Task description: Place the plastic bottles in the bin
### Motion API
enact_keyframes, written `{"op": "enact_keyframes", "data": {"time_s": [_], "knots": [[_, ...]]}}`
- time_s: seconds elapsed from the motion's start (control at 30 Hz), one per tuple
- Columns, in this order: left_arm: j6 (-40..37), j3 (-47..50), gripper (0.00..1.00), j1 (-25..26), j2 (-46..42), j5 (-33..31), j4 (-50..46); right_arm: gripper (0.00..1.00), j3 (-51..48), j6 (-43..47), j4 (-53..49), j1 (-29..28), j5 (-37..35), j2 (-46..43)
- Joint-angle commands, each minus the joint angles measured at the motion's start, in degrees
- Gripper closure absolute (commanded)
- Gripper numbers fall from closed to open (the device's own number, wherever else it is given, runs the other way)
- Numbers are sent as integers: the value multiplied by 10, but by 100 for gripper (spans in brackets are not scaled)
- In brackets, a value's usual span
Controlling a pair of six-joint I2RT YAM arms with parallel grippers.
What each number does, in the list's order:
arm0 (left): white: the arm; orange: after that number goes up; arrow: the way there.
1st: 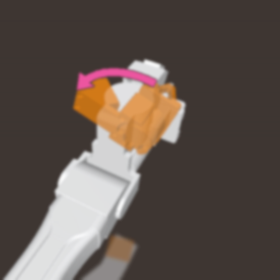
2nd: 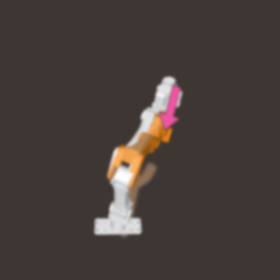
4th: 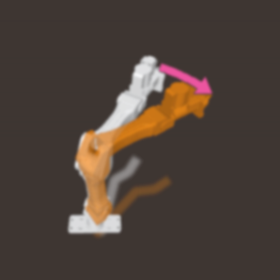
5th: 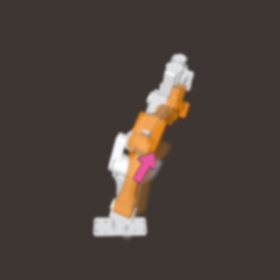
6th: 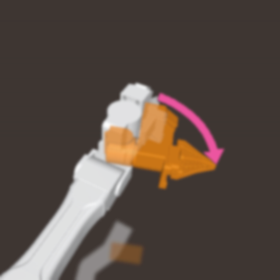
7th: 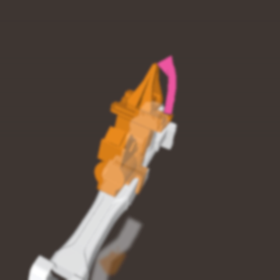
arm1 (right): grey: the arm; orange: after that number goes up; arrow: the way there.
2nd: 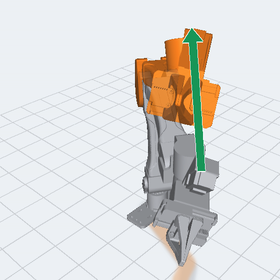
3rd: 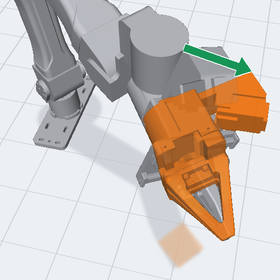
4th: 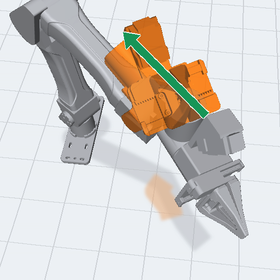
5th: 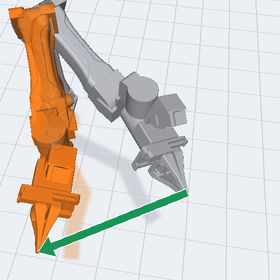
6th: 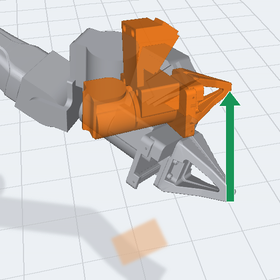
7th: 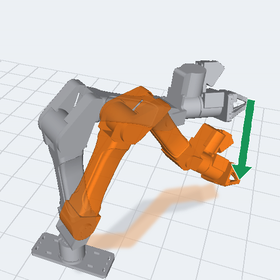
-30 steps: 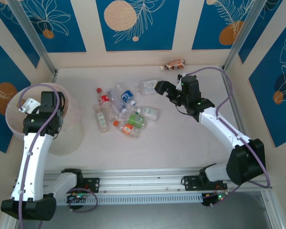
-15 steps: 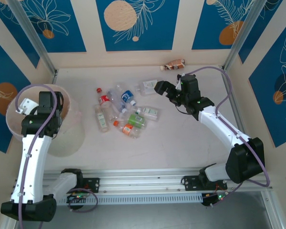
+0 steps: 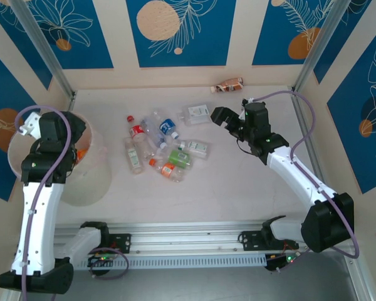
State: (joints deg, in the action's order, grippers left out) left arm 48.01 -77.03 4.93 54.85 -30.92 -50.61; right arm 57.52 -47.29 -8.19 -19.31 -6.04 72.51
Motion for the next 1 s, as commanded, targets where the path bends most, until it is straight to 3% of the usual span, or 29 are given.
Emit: {"op": "enact_keyframes", "data": {"time_s": [0.0,0.13,0.33,0.5,0.63,0.8,0.97], "knots": [[-52,-28,0,74,28,12,63,0,-17,0,12,8,-11,-17],[-89,-71,0,197,101,-52,74,1,-18,-7,8,14,5,-19],[-87,-83,0,271,203,-43,88,0,-25,-10,3,19,11,-26],[-50,-103,0,278,307,-6,29,0,-27,-9,-5,21,11,-31],[-27,-103,0,279,362,-21,-43,0,-30,-7,-14,22,5,-36],[-72,-48,0,268,387,33,-44,0,-33,-8,-16,24,-1,-37],[-62,15,3,244,386,47,-40,0,-31,-10,-20,25,0,-35]]}}
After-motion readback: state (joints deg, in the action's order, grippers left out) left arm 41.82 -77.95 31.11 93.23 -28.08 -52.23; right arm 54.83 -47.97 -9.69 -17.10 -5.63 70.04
